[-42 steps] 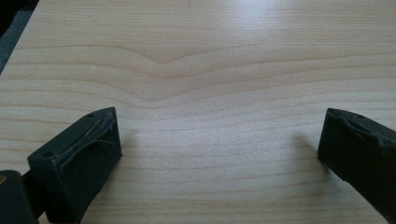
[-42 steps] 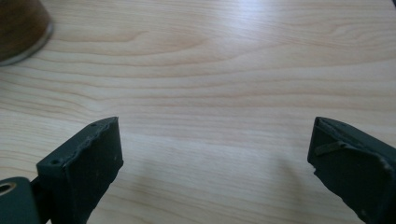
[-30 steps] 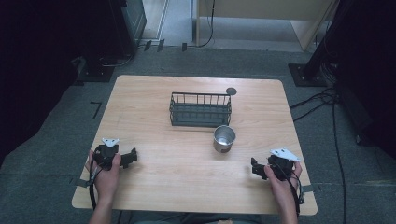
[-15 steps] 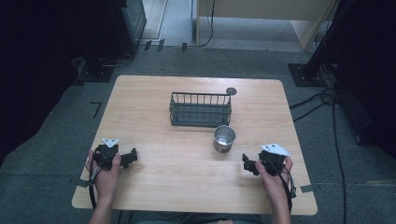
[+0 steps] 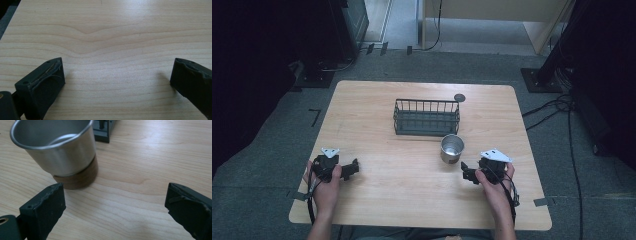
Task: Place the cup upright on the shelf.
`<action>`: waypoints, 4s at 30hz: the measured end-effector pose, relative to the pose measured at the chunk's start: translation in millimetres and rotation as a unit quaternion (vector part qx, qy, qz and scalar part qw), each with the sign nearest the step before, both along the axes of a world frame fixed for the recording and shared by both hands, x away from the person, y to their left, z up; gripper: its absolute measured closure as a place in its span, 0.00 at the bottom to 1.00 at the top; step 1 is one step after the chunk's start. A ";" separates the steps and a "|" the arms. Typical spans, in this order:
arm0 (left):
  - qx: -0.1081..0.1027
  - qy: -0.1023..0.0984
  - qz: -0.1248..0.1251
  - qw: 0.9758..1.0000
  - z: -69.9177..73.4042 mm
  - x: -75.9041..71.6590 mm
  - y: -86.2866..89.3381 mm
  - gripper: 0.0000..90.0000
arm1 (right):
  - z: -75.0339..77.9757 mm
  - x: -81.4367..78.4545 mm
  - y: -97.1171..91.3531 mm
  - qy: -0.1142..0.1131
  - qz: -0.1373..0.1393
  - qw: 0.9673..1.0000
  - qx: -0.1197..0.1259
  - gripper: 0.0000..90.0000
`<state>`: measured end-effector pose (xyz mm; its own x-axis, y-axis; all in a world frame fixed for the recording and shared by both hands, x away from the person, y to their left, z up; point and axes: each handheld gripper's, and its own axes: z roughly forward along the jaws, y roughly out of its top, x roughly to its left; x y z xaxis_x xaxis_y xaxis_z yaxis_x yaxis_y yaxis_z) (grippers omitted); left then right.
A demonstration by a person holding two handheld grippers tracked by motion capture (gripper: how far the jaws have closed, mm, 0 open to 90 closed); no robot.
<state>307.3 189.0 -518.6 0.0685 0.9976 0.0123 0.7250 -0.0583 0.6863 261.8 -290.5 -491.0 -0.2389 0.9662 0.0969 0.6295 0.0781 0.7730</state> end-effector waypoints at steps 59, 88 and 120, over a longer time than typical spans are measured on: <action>0.000 0.000 0.000 1.000 0.0 0.0 0.1 0.00 | -7.8 51.3 74.1 0.007 -0.008 1.000 -0.007 0.17; 0.000 0.000 0.000 1.000 0.0 0.0 0.1 0.00 | 29.8 57.3 77.1 -0.028 0.002 1.000 0.009 0.20; -0.001 0.000 0.001 1.000 0.0 0.0 0.0 0.00 | 74.2 72.9 77.8 -0.163 0.004 0.986 0.018 0.20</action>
<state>307.3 188.9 -518.7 0.0675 0.9977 0.0108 0.7248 -0.0565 0.6866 334.7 -212.7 -416.8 -0.2716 0.9612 0.0485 0.3460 0.0505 0.9369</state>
